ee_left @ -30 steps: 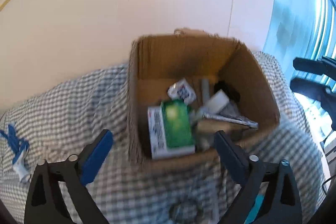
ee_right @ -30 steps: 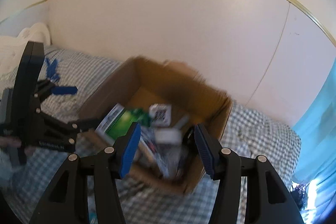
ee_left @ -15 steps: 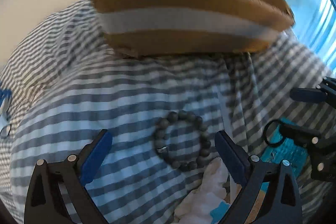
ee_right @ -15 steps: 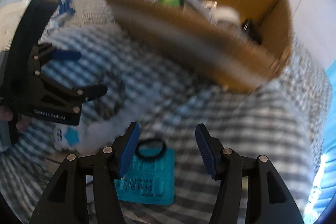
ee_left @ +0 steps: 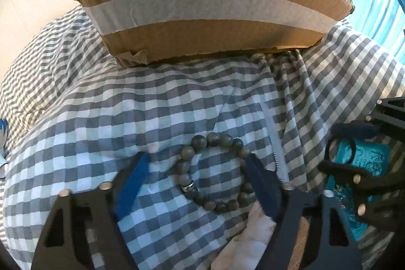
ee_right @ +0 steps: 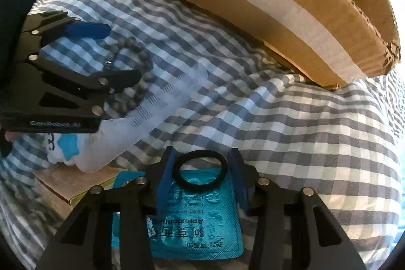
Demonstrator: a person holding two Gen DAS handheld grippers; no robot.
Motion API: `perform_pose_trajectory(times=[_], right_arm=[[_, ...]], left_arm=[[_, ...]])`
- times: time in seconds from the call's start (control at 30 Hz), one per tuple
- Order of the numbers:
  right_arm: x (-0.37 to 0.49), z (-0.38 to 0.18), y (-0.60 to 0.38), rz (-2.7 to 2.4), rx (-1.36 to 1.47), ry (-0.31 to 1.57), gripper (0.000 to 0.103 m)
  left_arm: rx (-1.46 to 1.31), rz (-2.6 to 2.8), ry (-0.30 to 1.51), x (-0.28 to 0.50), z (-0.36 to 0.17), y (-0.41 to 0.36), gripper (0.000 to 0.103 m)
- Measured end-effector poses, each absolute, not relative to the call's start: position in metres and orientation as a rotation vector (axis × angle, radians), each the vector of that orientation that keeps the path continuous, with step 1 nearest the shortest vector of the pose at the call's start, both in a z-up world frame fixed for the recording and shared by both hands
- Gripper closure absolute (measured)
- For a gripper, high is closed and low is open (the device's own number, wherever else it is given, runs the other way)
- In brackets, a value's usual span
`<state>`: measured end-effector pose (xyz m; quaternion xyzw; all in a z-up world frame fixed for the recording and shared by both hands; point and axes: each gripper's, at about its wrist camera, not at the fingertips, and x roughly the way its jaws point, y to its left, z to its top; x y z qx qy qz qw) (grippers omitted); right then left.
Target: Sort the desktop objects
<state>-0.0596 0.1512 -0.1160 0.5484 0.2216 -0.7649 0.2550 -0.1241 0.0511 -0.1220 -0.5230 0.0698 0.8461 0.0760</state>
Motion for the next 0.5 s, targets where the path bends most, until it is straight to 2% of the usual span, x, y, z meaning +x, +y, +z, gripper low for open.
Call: perform_pose_trajectory(times=[0.03, 0.07, 0.1, 0.37, 0.5], right_arm=[[-0.06, -0.115, 0.153, -2.09, 1.49, 0.6, 0.07], [-0.06, -0.115, 0.154, -2.093, 1.489, 0.597, 0.071], [-0.06, -0.114, 0.155, -2.098, 1.485, 0.593, 0.073], [-0.059, -0.1, 0.169, -2.166, 1.448, 0.53, 0.094], [-0.057, -0.092, 0.178, -2.188, 1.431, 0.469, 0.097]], left_arm=[[-1.572, 2.534, 0.199, -0.124, -0.122, 0.05, 0.052], [-1.585, 2.512, 0.172, -0.124, -0.124, 0.048, 0.074], [-1.599, 2.491, 0.145, -0.125, -0.126, 0.046, 0.086], [-1.571, 2.474, 0.168, -0.116, -0.123, 0.049, 0.092], [-1.524, 2.504, 0.179, -0.108, -0.111, 0.05, 0.092]])
